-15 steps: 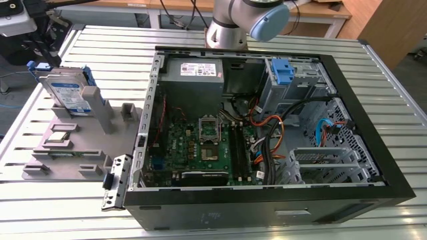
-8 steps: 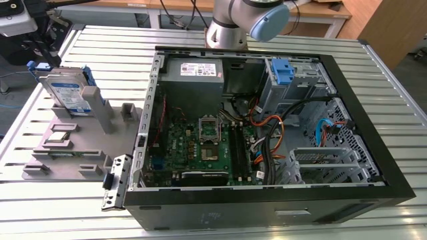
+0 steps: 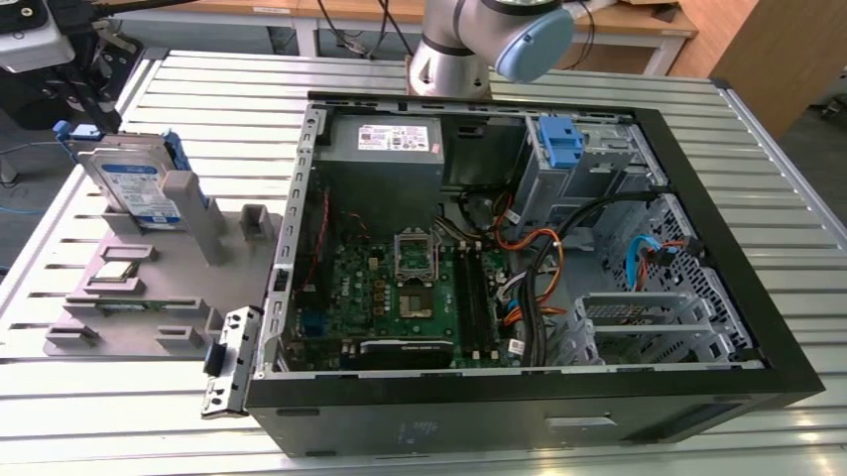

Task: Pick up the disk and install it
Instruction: 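Pick up the disk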

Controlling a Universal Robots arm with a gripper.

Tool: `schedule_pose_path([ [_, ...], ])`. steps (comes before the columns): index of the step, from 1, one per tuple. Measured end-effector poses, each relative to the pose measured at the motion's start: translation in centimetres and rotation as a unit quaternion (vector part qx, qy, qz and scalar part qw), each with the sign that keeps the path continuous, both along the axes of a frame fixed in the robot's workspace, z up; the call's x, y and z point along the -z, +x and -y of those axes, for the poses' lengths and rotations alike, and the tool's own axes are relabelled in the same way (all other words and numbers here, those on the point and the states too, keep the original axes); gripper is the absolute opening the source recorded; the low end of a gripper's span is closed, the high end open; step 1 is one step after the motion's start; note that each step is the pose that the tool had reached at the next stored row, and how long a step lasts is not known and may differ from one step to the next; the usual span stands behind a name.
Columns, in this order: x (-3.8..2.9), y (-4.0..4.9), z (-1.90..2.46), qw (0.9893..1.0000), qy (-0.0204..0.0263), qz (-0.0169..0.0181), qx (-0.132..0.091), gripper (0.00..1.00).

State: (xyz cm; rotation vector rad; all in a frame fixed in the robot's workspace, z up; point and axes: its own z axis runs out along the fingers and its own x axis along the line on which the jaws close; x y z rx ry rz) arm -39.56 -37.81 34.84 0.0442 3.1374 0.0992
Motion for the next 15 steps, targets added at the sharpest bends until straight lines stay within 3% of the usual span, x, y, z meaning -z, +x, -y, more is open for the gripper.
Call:
schedule_pose_path([
  [1,0.0,0.0,0.0,0.9996,0.0003,0.0,-0.028,0.1],
  [4,0.0,0.0,0.0,0.9987,0.0003,0.0,-0.052,0.1],
  [8,0.0,0.0,0.0,0.9965,0.0005,0.0,-0.083,0.1],
  [12,0.01,0.0,0.0,0.9933,0.0005,0.0,-0.116,0.1],
  [15,0.01,0.0,0.0,0.9901,0.0005,0.0,-0.141,0.1],
])
